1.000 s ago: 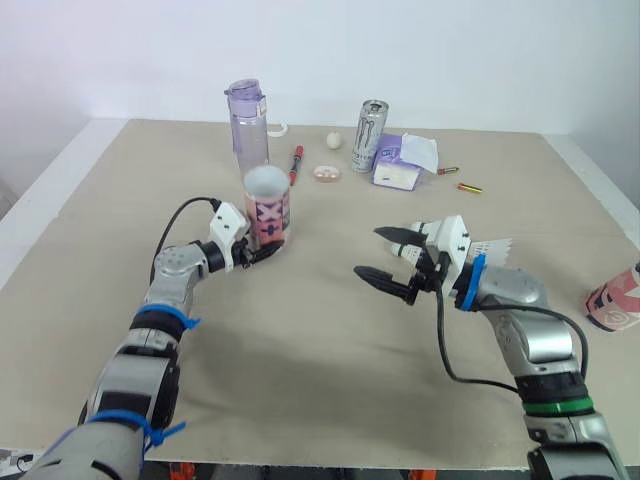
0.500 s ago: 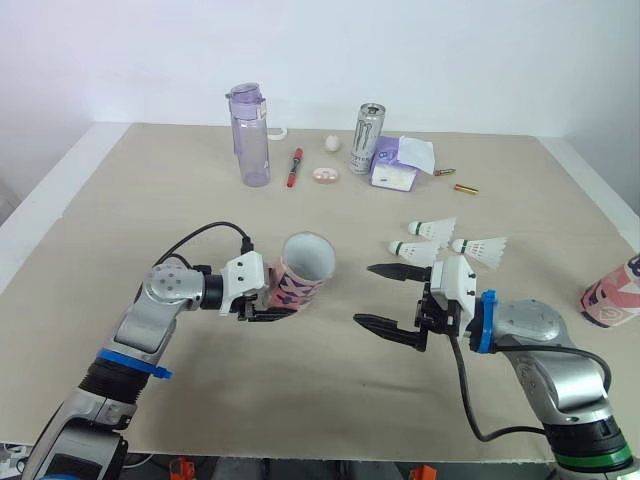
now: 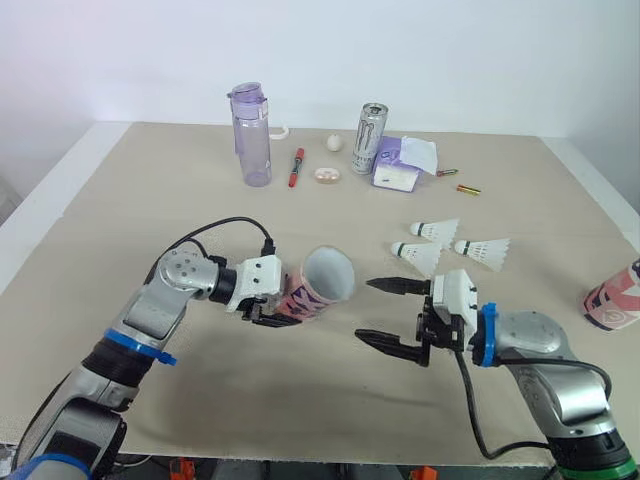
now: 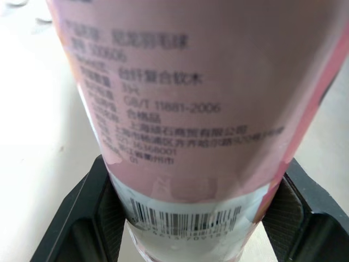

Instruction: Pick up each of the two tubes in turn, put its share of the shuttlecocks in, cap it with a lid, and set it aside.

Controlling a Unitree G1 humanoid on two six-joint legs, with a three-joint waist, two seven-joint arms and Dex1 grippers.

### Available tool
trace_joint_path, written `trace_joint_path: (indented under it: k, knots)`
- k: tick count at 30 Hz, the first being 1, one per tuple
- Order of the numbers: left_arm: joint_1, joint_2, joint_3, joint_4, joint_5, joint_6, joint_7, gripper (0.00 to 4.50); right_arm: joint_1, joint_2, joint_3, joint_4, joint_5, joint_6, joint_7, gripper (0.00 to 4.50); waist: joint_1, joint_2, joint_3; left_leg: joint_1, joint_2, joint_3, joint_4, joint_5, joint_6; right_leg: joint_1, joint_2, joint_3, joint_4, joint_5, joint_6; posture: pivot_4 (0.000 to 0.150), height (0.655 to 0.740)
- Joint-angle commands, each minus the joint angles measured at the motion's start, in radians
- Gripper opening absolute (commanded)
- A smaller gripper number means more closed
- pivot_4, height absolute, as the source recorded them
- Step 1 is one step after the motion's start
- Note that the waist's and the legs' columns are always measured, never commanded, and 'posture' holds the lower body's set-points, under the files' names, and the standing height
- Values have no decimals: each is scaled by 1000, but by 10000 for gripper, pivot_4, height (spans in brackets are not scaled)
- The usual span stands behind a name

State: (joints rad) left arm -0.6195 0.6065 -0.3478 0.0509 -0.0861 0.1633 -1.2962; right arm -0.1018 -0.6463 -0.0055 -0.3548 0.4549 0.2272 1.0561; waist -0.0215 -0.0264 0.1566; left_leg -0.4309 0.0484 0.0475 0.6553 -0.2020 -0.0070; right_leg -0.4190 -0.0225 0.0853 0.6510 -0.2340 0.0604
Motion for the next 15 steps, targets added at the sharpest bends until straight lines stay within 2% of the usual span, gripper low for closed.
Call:
trace_joint_path:
  k: [1, 10, 15]
  knots:
    - [-30, 8, -30, -46, -3, 52, -44, 29746, 6, -5, -37, -37, 25, -17, -9, 45000, 0, 0, 0, 0, 0, 0, 0, 0, 0, 0, 0, 0, 0, 0, 0, 1500, 7400]
    - [-104, -2, -91, -48, 24, 153, -78, 29746, 58, 12, -94, -49, 66, 2, -80, 45000, 0, 0, 0, 0, 0, -1, 0, 0, 0, 0, 0, 0, 0, 0, 0, 1500, 7400]
    - [-136, -5, -120, -29, 58, 167, -83, 29746, 62, 38, -209, -9, 134, 104, -226, 45000, 0, 0, 0, 0, 0, -1, 1, 0, 0, 1, 0, 0, 0, 0, 0, 1500, 7400]
